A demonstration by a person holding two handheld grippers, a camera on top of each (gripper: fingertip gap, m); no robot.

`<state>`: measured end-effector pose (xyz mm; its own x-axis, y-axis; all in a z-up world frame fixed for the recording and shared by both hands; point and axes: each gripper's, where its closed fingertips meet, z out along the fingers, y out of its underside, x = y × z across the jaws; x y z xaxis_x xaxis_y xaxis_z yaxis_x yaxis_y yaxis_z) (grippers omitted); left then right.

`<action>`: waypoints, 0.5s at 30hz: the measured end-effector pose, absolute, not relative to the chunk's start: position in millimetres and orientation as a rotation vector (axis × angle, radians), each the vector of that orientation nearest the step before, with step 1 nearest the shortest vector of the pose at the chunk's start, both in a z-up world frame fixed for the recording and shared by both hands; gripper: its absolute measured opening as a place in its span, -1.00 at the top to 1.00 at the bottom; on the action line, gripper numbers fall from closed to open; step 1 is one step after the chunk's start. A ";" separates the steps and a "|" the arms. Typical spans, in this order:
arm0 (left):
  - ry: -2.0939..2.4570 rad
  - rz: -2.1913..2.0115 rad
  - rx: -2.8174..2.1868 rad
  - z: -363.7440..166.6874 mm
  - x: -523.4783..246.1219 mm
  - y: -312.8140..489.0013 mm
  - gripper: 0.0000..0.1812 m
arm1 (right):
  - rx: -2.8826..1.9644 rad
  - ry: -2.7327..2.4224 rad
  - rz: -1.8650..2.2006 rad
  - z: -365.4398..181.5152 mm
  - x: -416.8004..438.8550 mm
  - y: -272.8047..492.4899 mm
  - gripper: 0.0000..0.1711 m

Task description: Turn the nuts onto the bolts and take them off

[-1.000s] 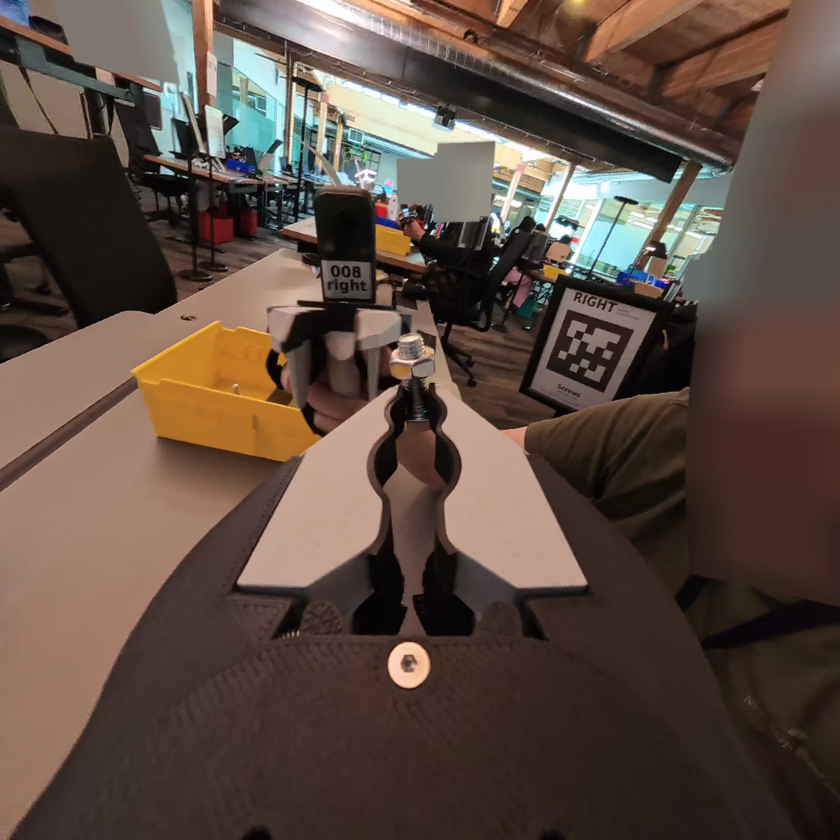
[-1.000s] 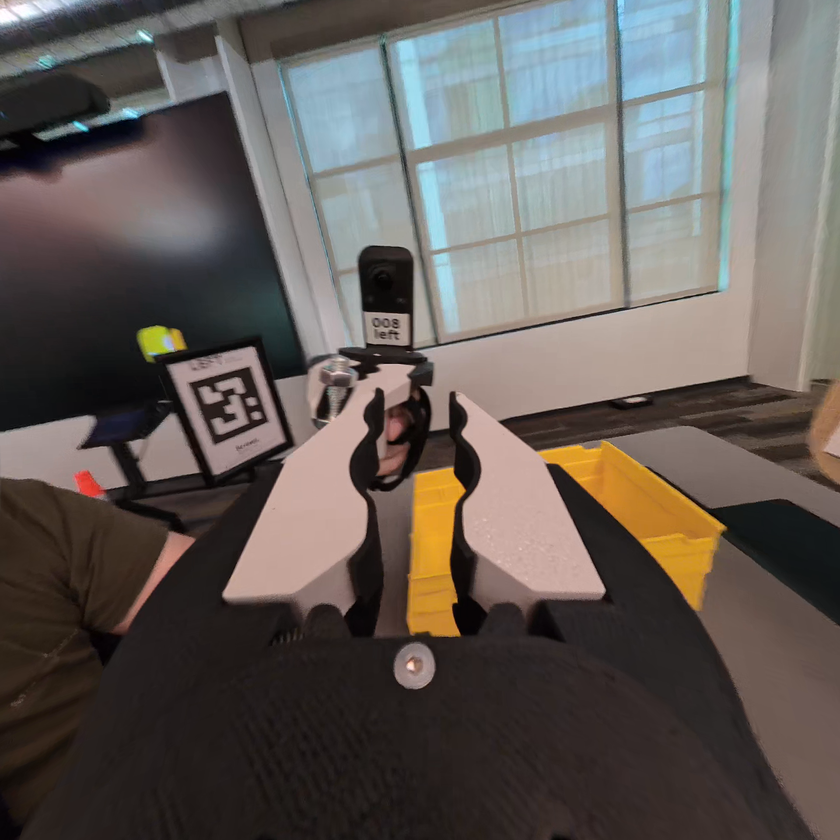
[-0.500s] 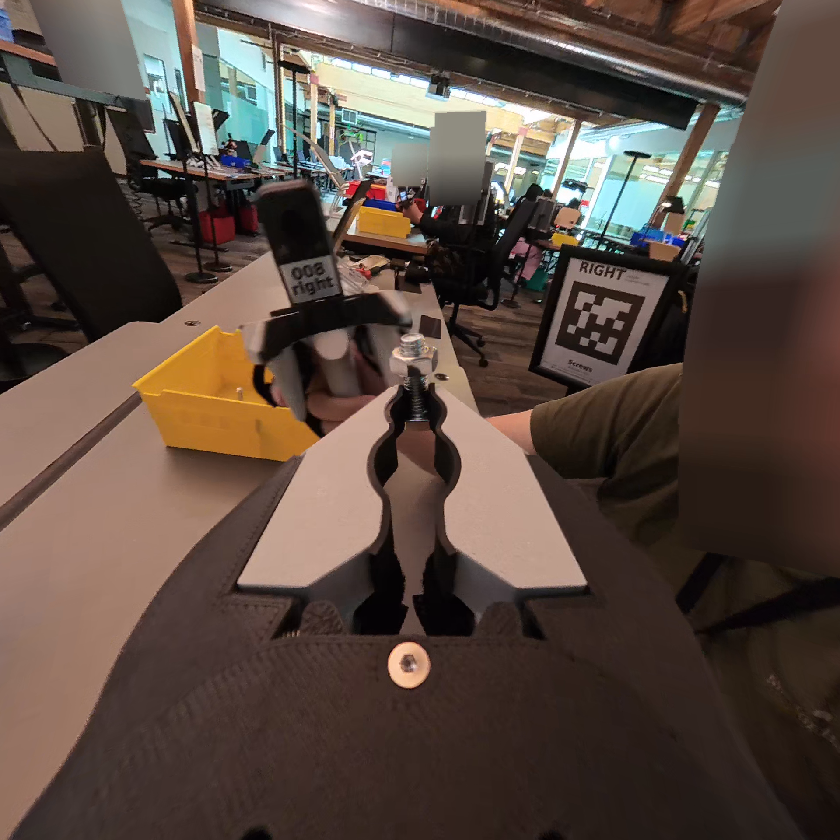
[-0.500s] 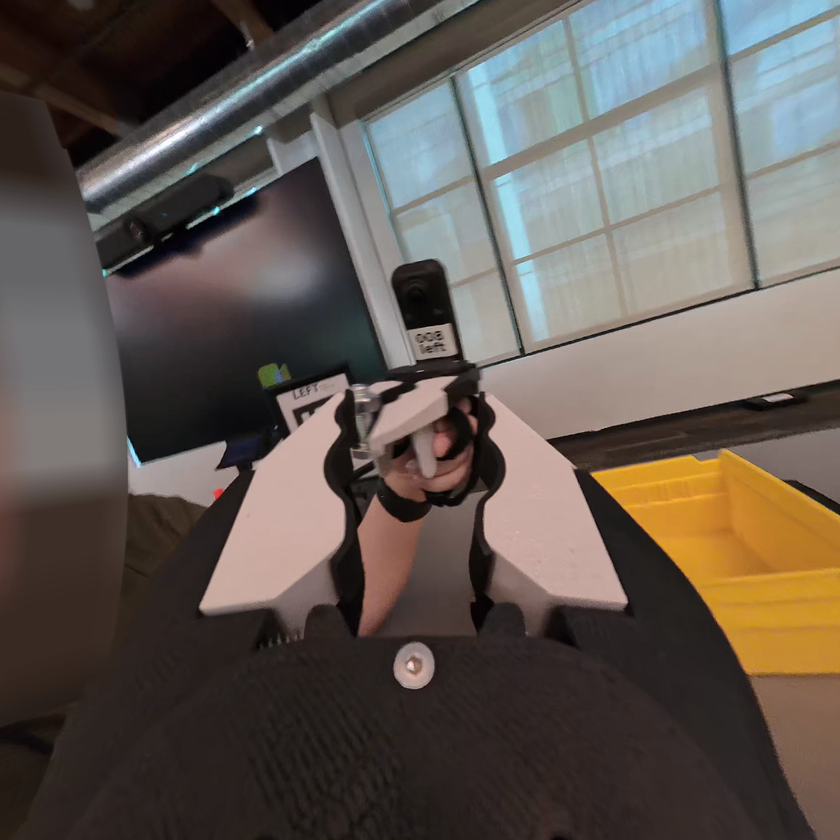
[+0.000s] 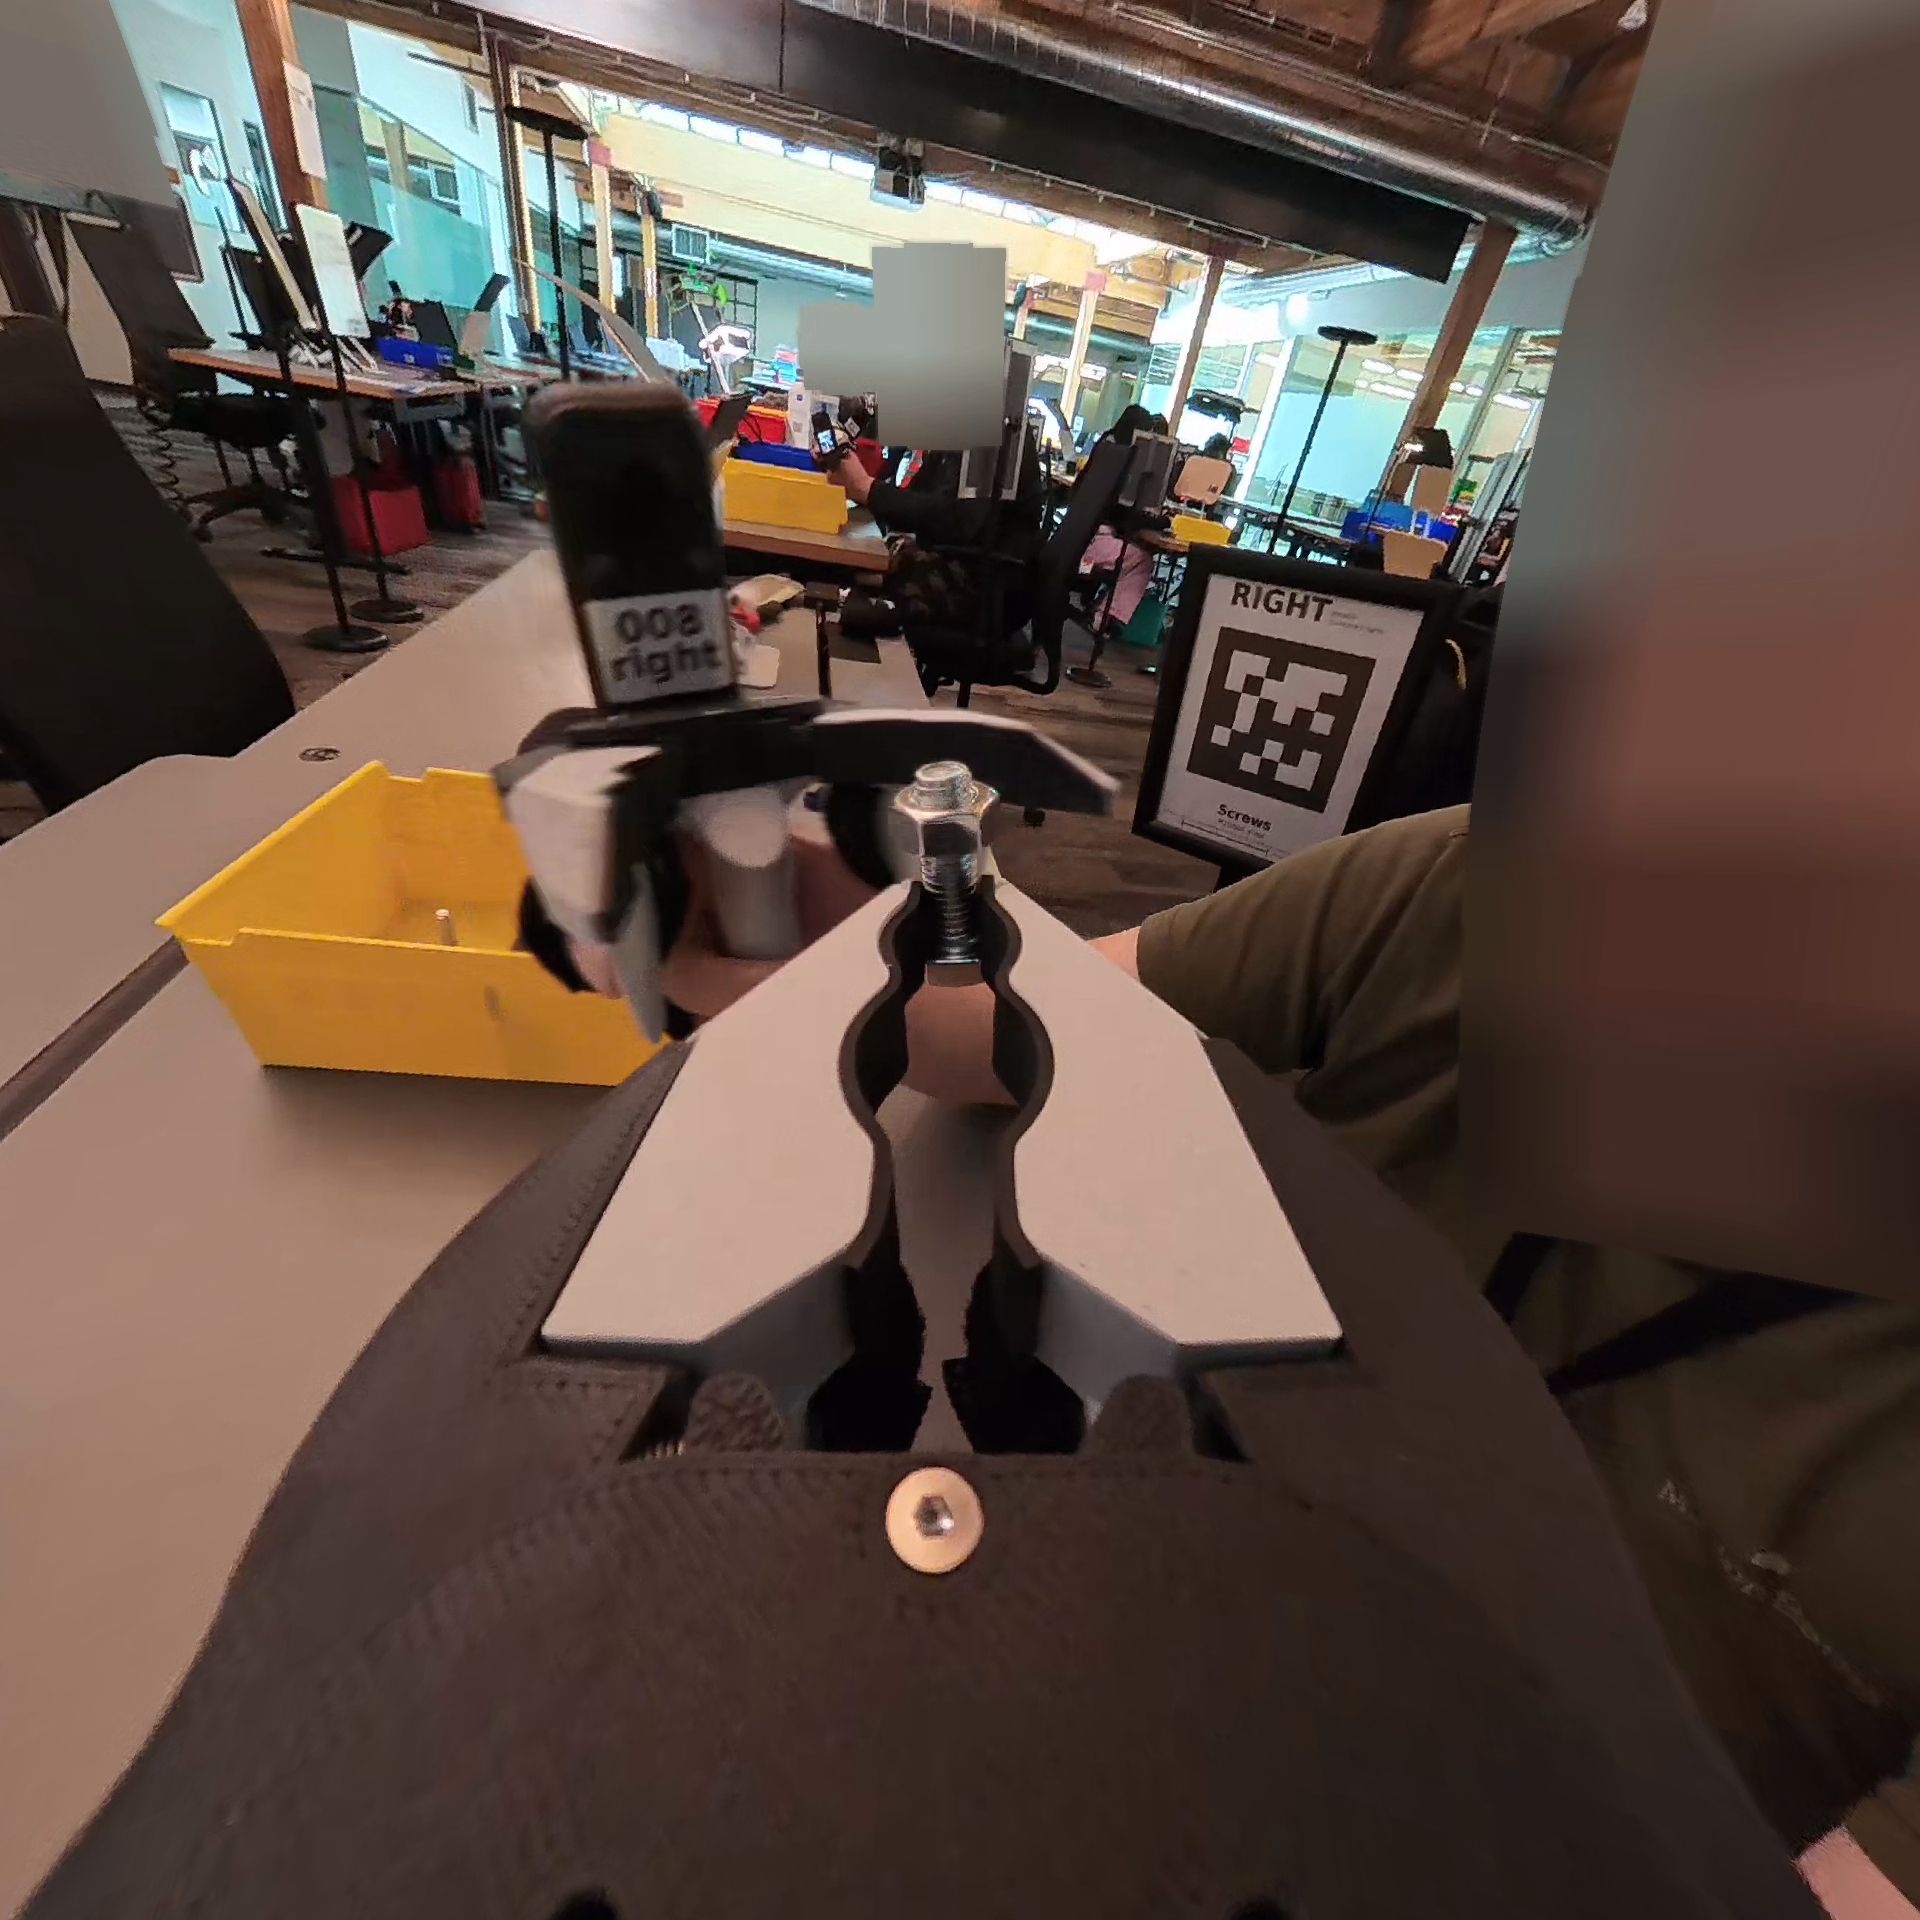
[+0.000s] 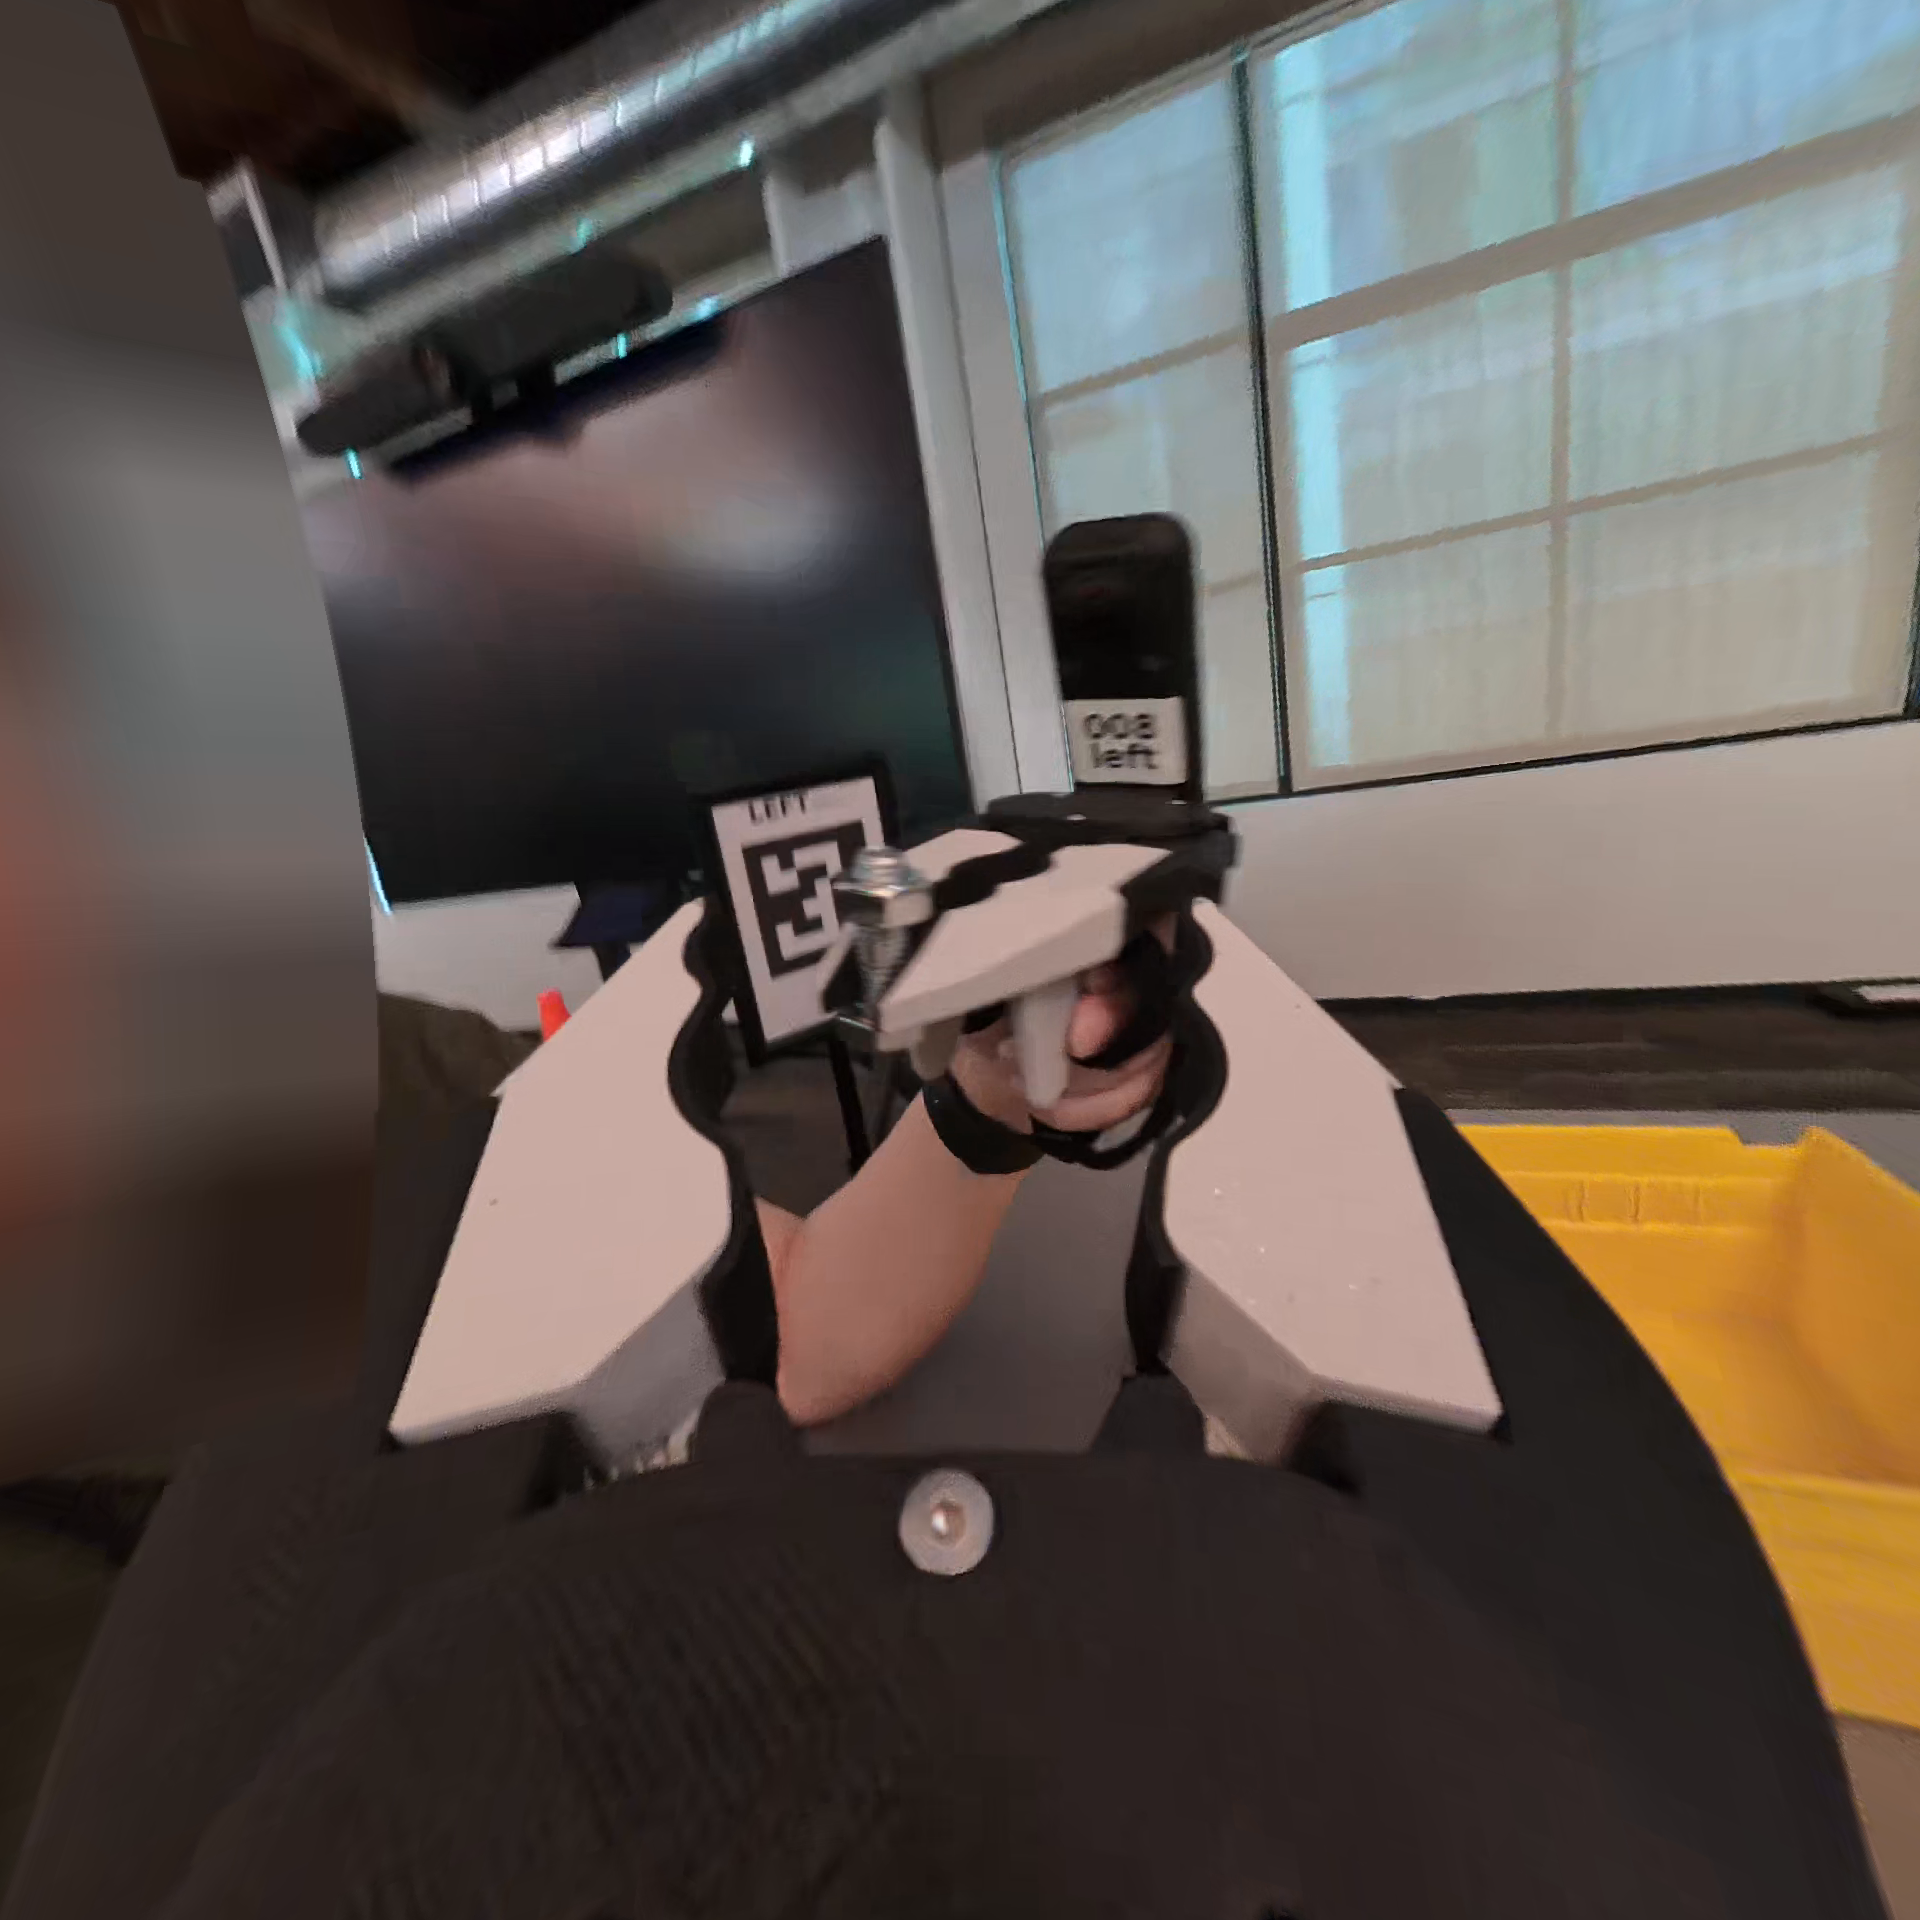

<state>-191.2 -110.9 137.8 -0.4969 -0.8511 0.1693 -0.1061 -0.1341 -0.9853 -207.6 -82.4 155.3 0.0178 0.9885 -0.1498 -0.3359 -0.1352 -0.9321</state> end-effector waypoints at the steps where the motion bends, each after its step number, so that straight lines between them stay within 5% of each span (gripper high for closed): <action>1: 1.576 -1.693 -1.087 136.5 -189.8 -111.8 0.92 | -1.066 -0.869 1.388 156.4 -213.3 -87.6 0.02; 7: 1.602 -1.821 -0.979 151.0 -199.9 -134.2 0.92 | -1.073 -0.569 1.585 156.5 -165.2 -38.2 0.09; 15: 1.613 -1.759 -1.020 145.7 -193.8 -133.1 0.91 | -1.026 -0.841 1.350 167.1 -209.8 -92.0 0.00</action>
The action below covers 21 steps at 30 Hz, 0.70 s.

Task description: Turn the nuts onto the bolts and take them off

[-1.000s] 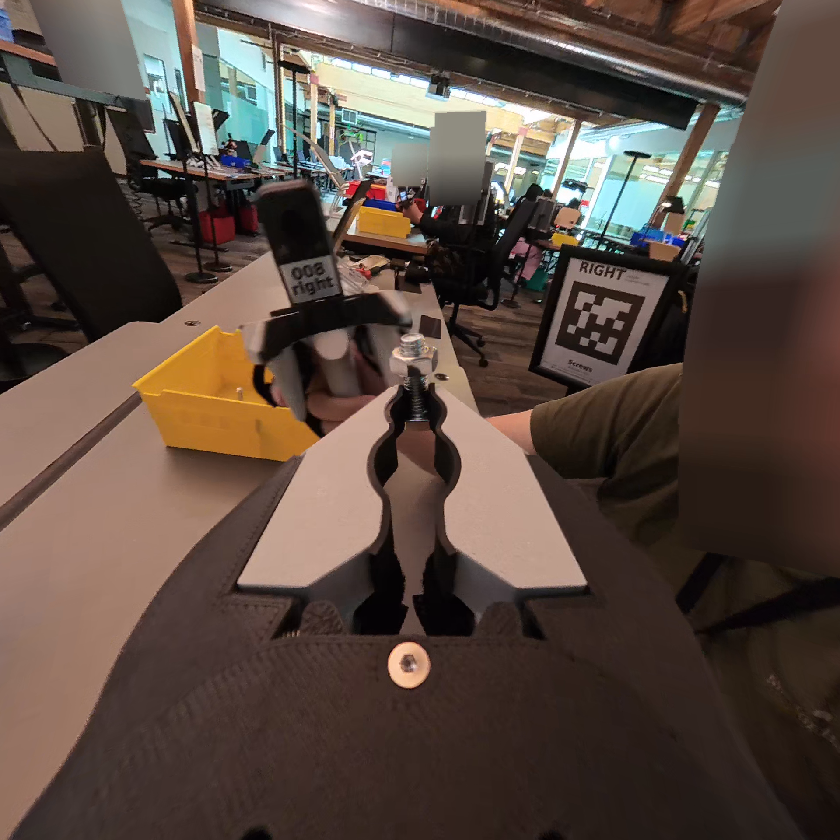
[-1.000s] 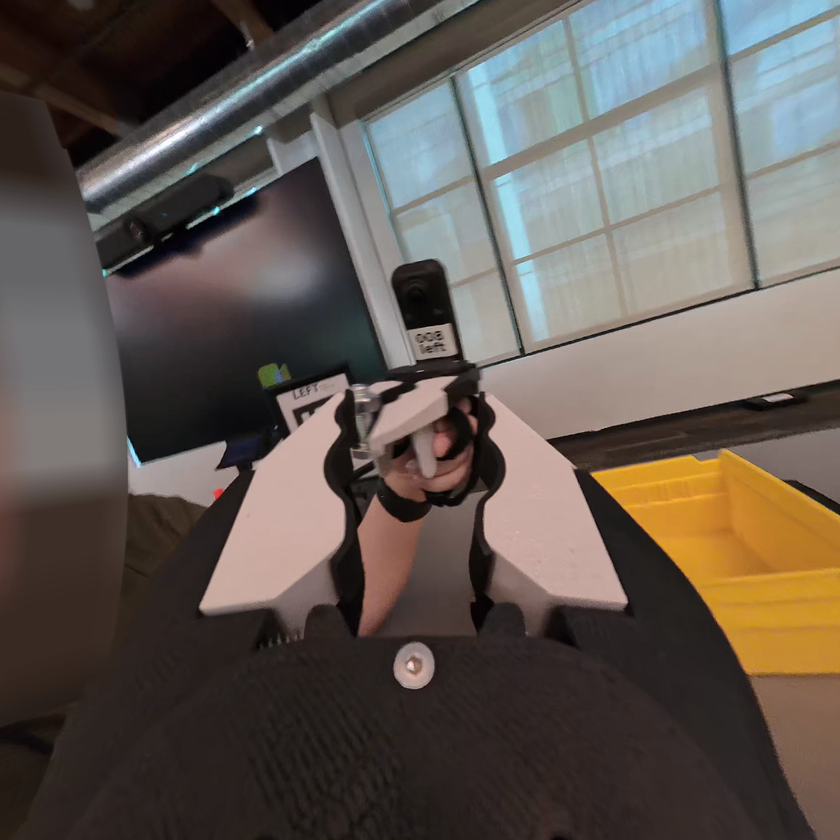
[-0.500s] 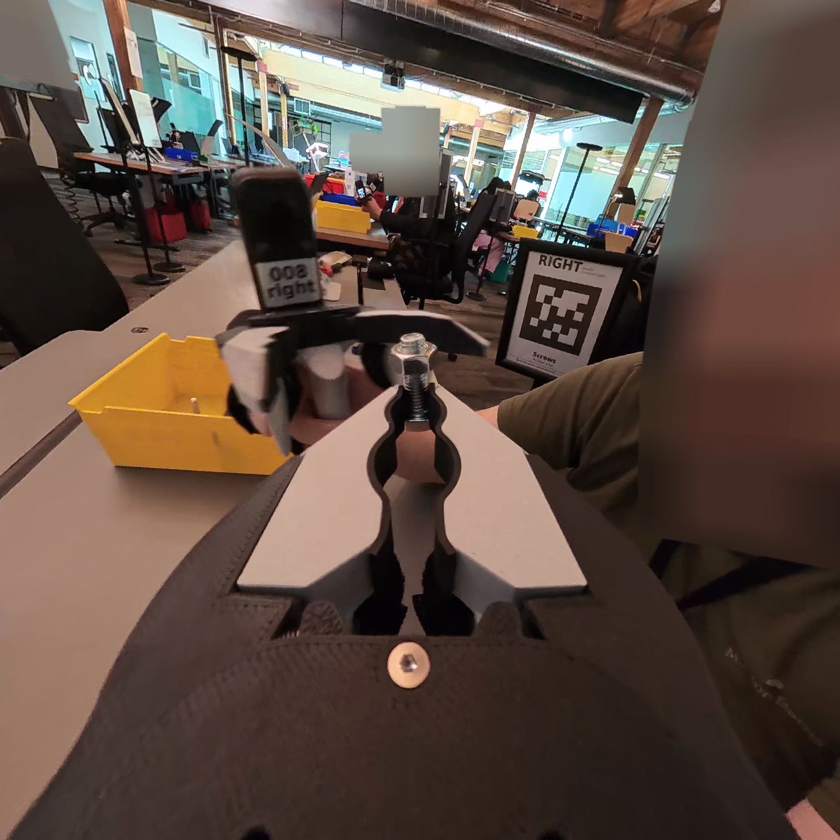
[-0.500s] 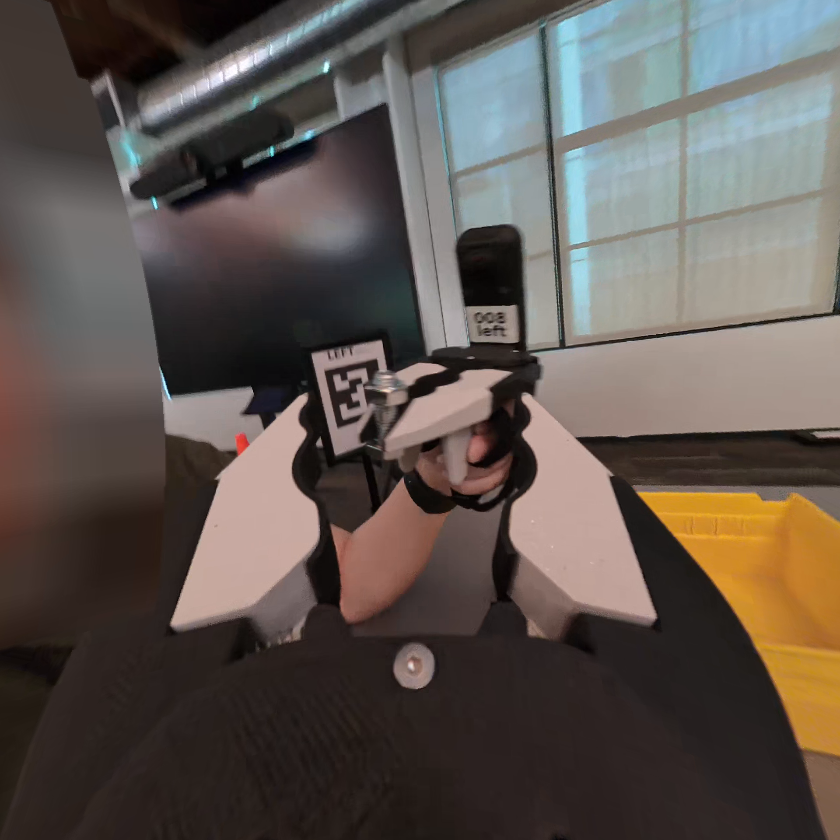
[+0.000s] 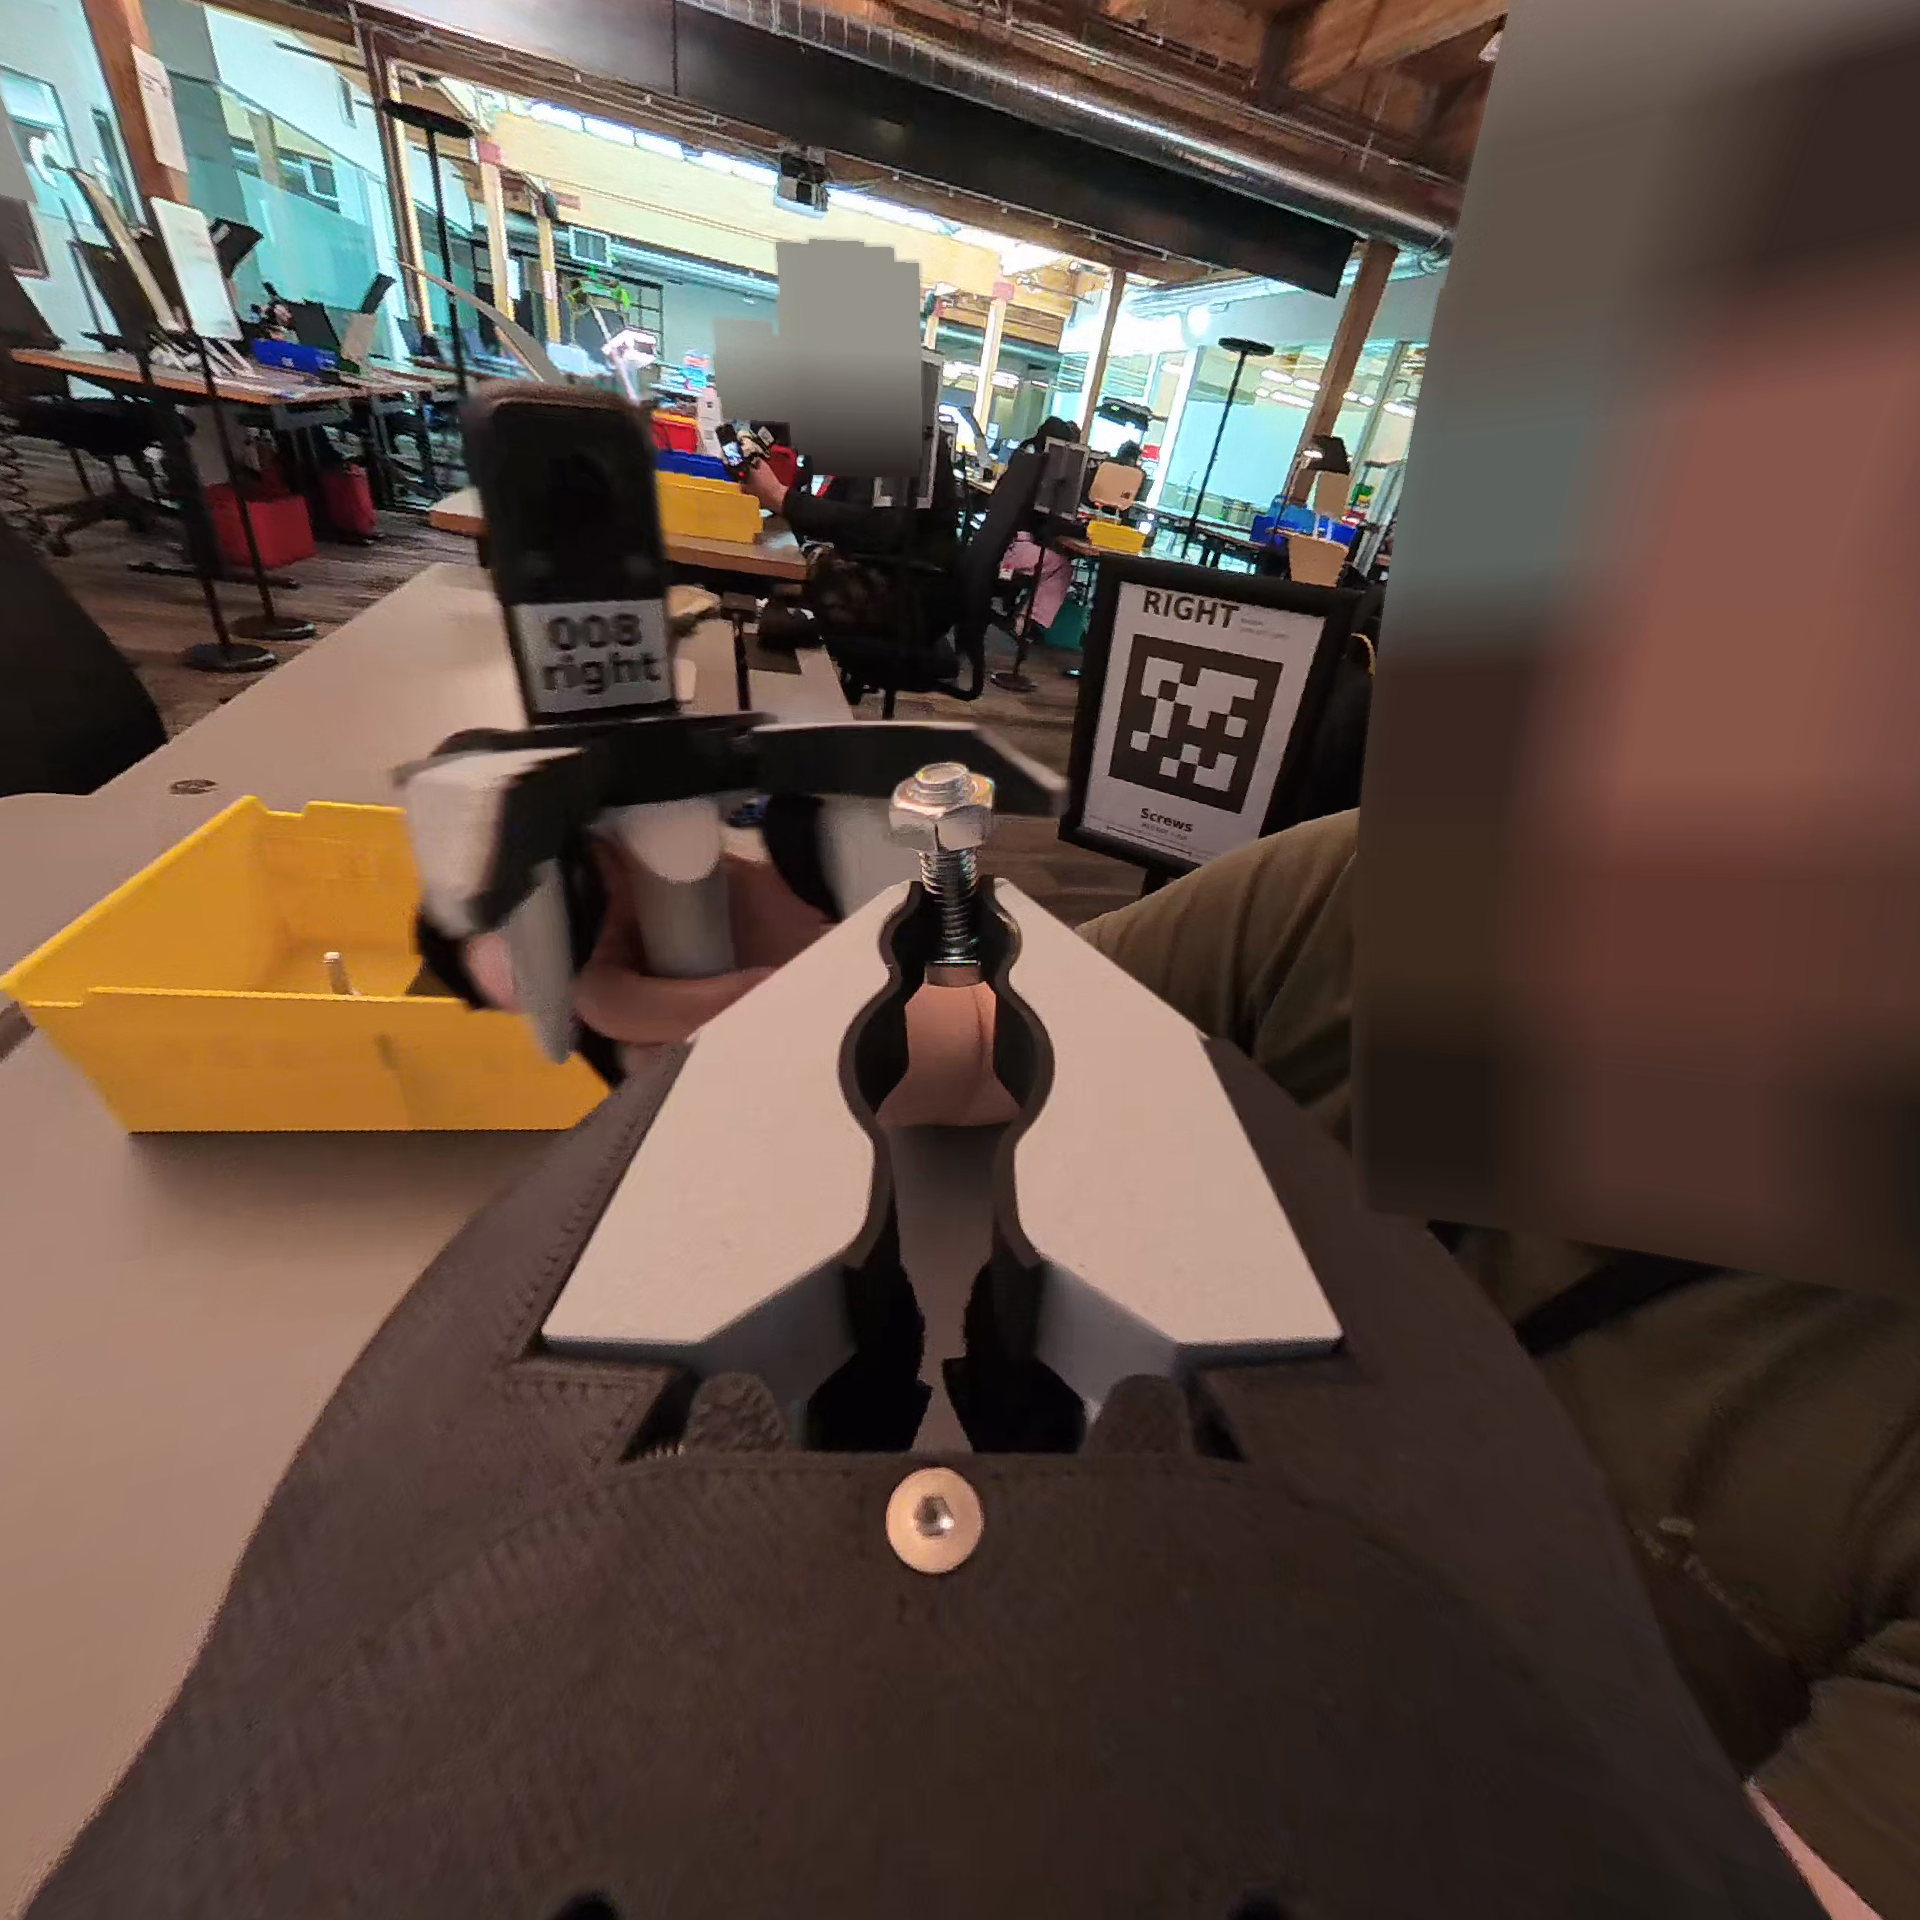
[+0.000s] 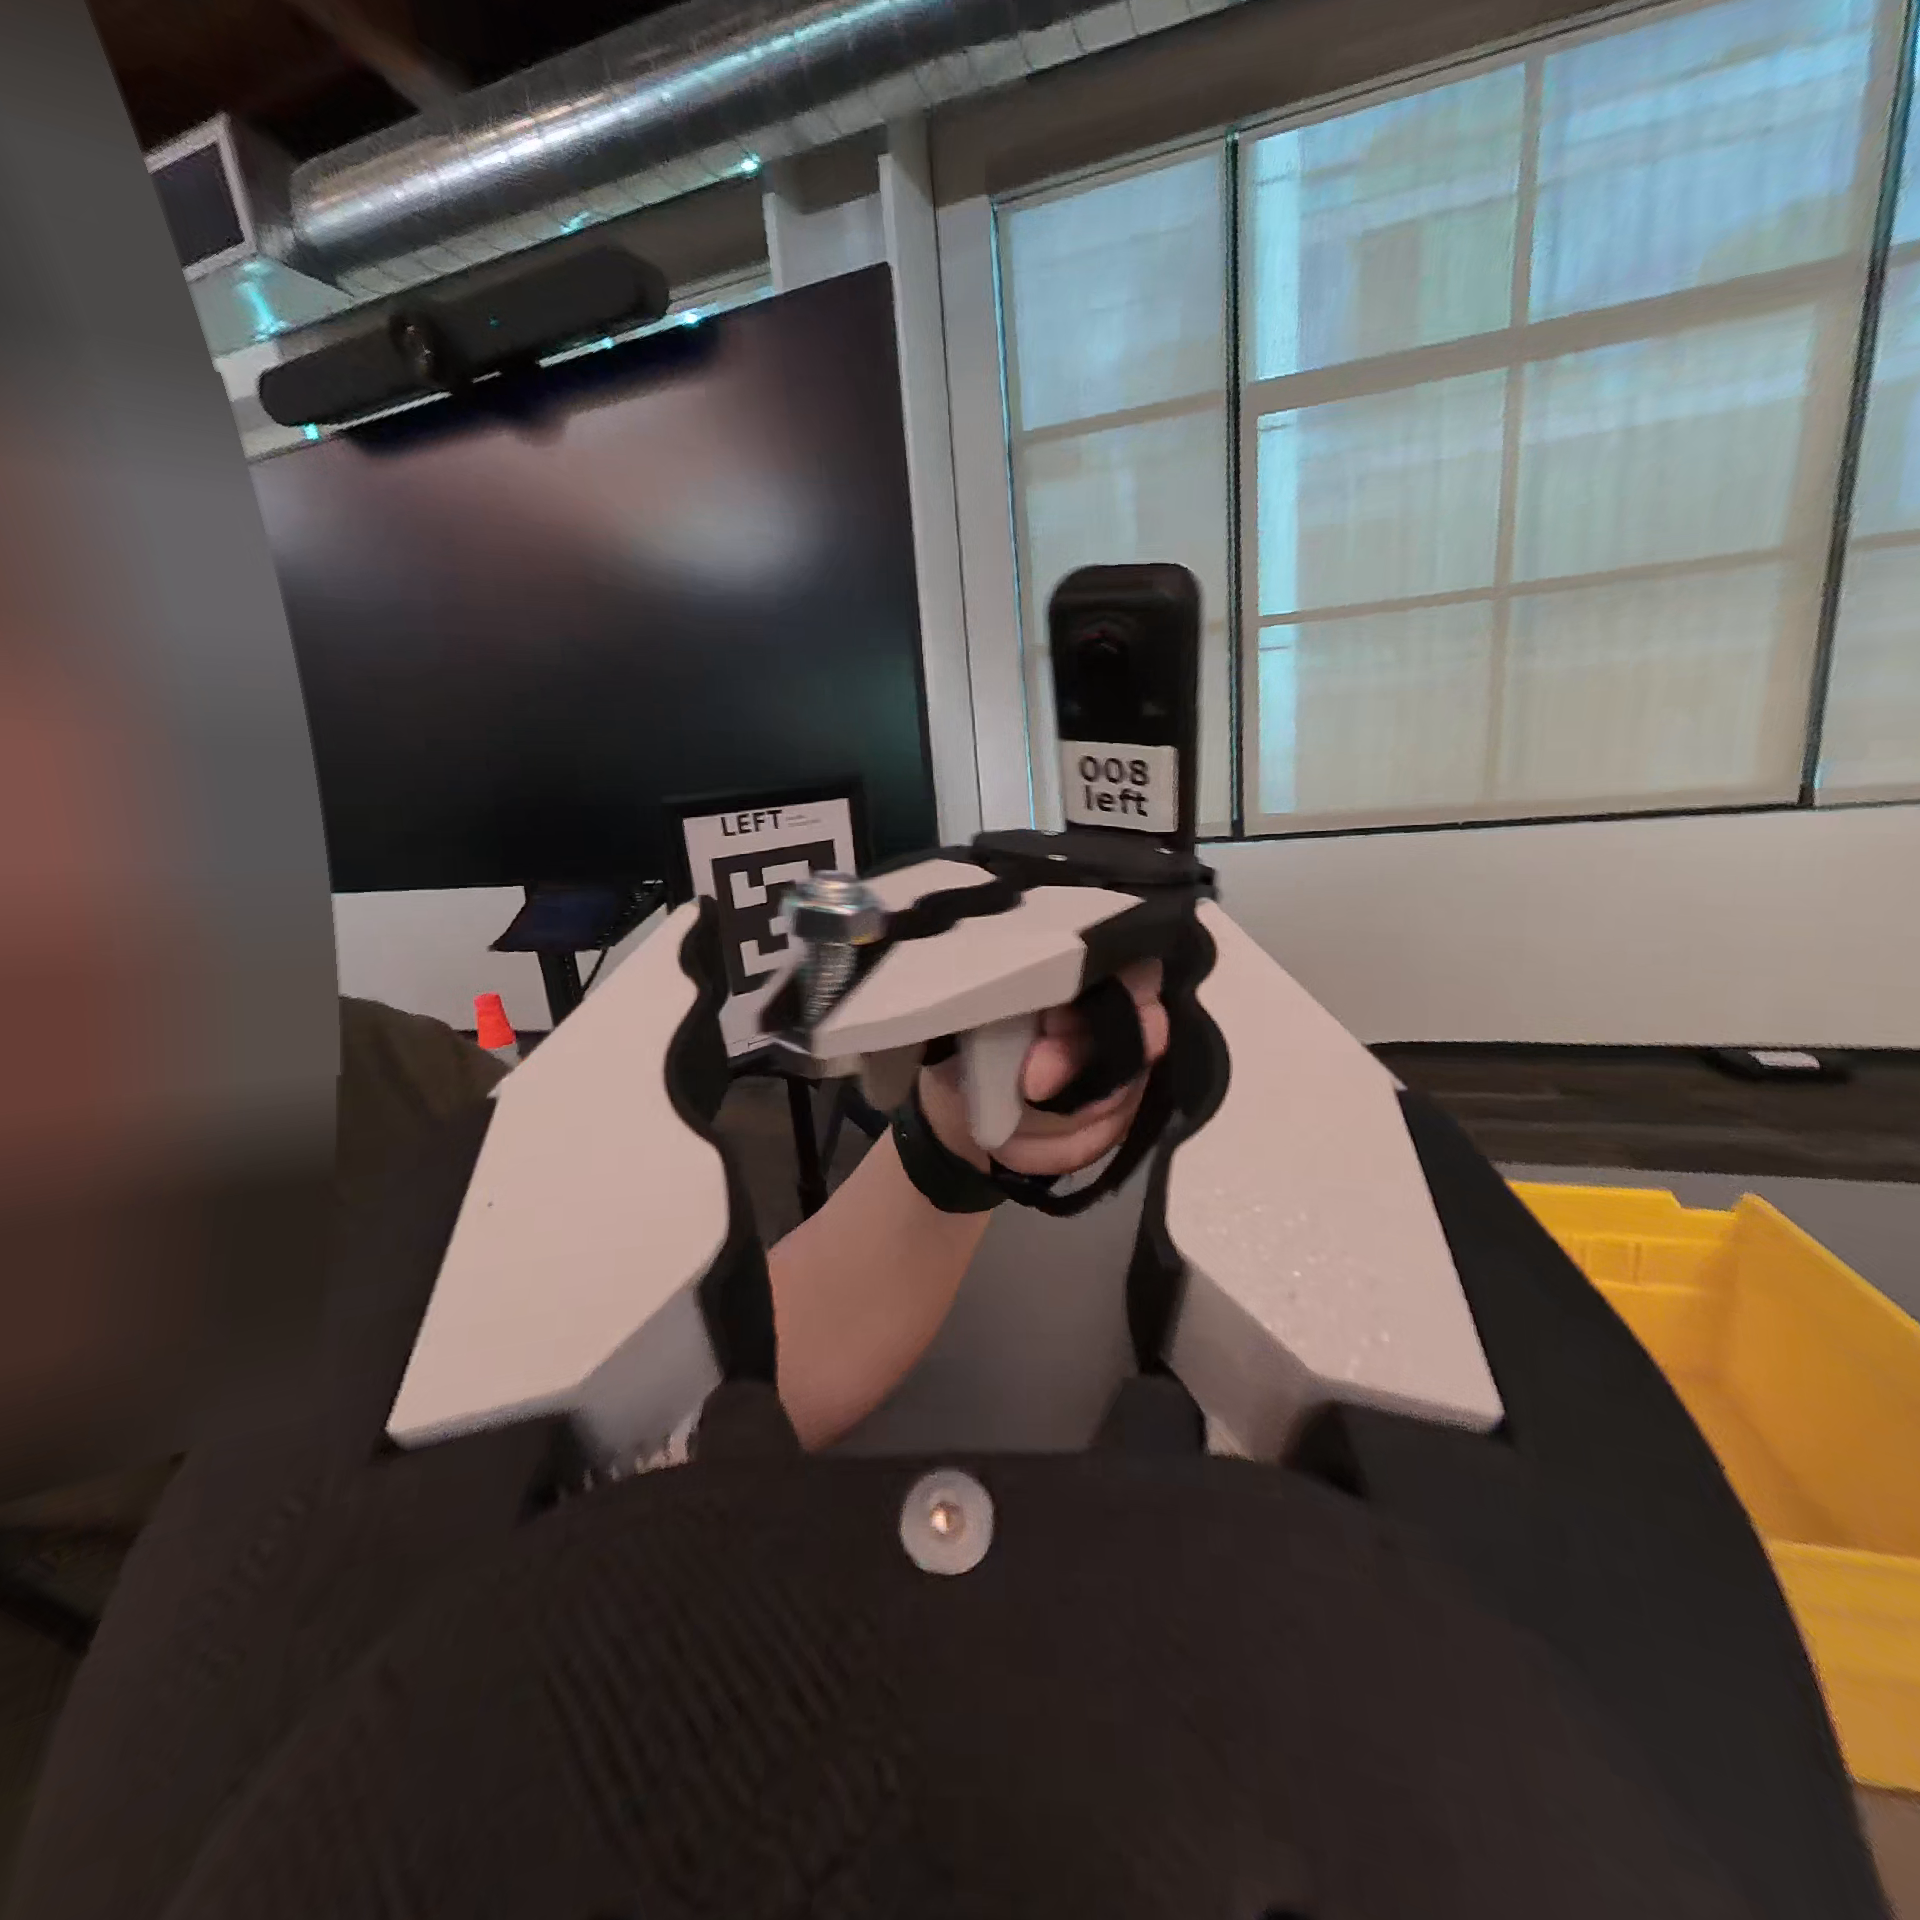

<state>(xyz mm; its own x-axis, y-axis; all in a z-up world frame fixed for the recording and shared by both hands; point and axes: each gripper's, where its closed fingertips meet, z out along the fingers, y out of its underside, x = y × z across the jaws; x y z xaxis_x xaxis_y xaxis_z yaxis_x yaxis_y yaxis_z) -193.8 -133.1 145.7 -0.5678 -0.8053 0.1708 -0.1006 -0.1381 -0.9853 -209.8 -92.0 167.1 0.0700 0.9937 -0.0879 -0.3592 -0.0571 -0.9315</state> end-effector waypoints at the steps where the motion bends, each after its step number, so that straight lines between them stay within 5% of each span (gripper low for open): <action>1: 1.622 -1.762 -1.018 145.0 -193.6 -134.6 0.91 | -1.053 -0.808 1.369 162.7 -204.8 -80.8 -0.01; 4: 1.618 -1.774 -0.978 150.3 -198.7 -138.6 0.91 | -1.059 -0.629 1.470 157.6 -171.4 -44.5 0.05; 12: 1.633 -1.724 -1.015 145.2 -194.4 -137.6 0.92 | -0.984 -0.816 1.357 175.5 -206.7 -96.6 0.00; 17: 1.626 -1.725 -0.978 151.4 -197.5 -144.8 0.92 | -1.023 -0.471 1.530 165.4 -157.2 -33.1 0.09; 21: 1.625 -1.648 -0.986 151.6 -197.8 -144.9 0.92 | -0.958 -0.680 1.482 182.6 -182.6 -78.3 -0.02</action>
<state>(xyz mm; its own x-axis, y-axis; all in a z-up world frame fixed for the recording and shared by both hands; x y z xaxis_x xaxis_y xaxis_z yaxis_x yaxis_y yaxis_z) -197.8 -144.9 151.6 -0.5326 -0.8419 0.0864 -0.0744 -0.0551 -0.9957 -182.6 -78.3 182.6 0.0229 0.9833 -0.1806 -0.5046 -0.1446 -0.8512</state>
